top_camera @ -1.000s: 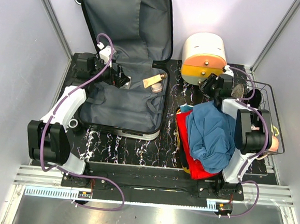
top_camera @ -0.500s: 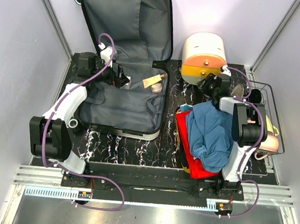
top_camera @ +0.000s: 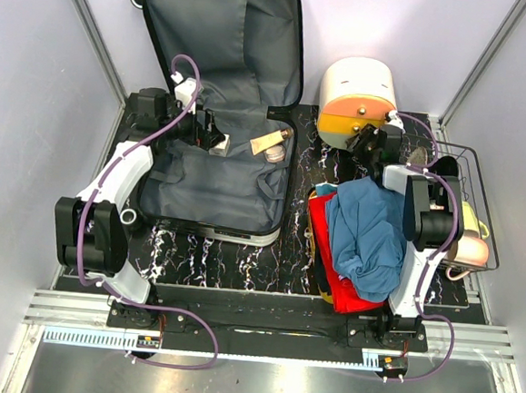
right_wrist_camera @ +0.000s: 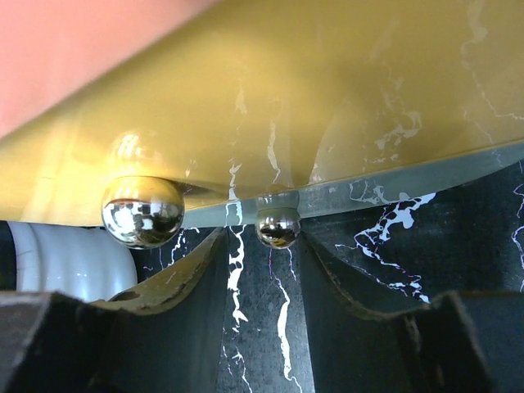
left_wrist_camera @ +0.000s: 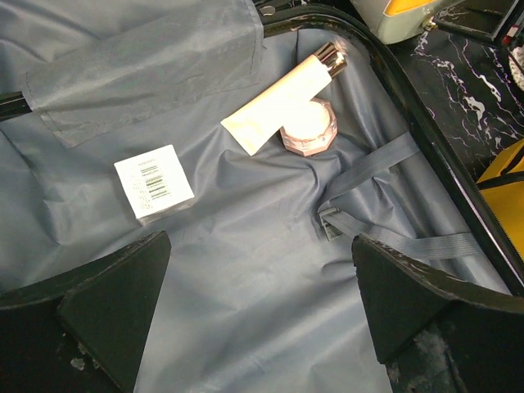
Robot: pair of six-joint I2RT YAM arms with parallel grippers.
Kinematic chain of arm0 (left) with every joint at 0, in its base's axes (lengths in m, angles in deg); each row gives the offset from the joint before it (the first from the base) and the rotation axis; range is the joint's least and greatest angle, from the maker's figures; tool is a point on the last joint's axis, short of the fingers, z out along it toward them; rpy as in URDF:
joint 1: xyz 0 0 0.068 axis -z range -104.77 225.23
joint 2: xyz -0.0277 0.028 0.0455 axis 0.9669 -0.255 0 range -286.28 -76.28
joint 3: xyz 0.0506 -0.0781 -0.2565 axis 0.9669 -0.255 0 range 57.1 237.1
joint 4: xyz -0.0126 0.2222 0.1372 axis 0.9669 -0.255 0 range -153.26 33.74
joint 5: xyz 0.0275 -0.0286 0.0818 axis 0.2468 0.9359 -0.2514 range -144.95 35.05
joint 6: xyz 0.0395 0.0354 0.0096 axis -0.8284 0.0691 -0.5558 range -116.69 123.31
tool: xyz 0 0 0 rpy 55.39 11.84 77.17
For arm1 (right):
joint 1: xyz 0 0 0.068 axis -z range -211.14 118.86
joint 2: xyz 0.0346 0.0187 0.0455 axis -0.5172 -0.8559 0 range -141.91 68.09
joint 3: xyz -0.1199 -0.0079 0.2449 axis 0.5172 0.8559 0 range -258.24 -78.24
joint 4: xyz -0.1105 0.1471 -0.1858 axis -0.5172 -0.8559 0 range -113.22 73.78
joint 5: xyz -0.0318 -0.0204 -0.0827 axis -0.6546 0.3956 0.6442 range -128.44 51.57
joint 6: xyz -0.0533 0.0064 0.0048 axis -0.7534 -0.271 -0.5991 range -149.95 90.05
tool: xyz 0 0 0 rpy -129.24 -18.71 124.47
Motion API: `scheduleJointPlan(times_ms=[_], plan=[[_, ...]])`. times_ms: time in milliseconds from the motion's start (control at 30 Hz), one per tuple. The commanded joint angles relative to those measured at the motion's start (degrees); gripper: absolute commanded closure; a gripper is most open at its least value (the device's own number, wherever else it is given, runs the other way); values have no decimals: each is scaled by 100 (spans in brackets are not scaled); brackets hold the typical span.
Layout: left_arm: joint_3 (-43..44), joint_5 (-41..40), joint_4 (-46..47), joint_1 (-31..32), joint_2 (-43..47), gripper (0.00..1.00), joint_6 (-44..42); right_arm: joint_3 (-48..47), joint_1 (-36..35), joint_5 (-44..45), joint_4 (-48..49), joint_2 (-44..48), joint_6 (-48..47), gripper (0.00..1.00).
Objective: Open, take out, and arrange the luggage
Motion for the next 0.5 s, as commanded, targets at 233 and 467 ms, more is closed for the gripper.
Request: scheduleJointPlan(times_ms=[233,467], plan=[[275,-51,109,-149,-7,1,-149,-290,34,122,94,-215,96,57],[600,-51,4,-307,-148,2,-281,-351,43,245,156,-259,-36,64]])
